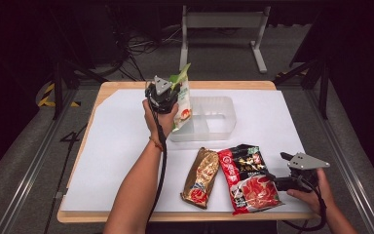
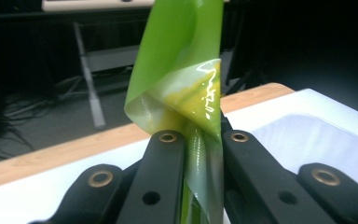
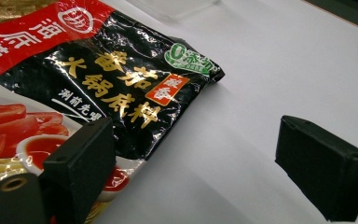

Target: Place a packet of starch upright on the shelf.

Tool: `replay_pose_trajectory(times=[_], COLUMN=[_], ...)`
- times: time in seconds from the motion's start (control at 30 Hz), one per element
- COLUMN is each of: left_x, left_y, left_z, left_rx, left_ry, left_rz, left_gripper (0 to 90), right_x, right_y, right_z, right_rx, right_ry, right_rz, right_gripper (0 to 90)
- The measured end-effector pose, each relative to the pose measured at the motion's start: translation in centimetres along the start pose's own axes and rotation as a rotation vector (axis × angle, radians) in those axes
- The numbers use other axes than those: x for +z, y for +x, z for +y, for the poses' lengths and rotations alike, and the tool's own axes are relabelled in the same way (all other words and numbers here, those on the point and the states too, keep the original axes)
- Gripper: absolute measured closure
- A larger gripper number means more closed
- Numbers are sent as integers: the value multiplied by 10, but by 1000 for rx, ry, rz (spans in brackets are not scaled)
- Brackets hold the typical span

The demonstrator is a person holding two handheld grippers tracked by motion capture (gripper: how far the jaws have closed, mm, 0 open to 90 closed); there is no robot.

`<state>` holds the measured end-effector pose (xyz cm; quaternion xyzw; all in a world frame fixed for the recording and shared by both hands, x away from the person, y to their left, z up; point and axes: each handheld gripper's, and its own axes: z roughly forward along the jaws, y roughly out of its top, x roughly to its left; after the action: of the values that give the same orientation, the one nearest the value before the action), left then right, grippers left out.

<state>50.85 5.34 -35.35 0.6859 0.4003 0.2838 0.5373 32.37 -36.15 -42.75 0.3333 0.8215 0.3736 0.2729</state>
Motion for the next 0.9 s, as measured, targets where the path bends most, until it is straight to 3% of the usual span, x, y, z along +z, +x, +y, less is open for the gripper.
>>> replay_pose_trajectory(times=[0.07,0.27,0.4,0.9], left_x=[0,-4,-8,-23], left_y=[-1,-2,-2,7], left_z=[-5,-14,-19,-28], left_rx=[19,12,36,64], left_ry=[14,14,41,70], left_rz=[-13,-50,-65,-81], left_gripper=[890,877,856,828], right_x=[0,1,2,3], right_y=[0,0,1,2], right_z=[-1,-1,0,1], right_rx=[0,2,-5,-6], right_ry=[0,5,5,8], right_rz=[0,3,3,8], right_gripper=[127,128,128,130])
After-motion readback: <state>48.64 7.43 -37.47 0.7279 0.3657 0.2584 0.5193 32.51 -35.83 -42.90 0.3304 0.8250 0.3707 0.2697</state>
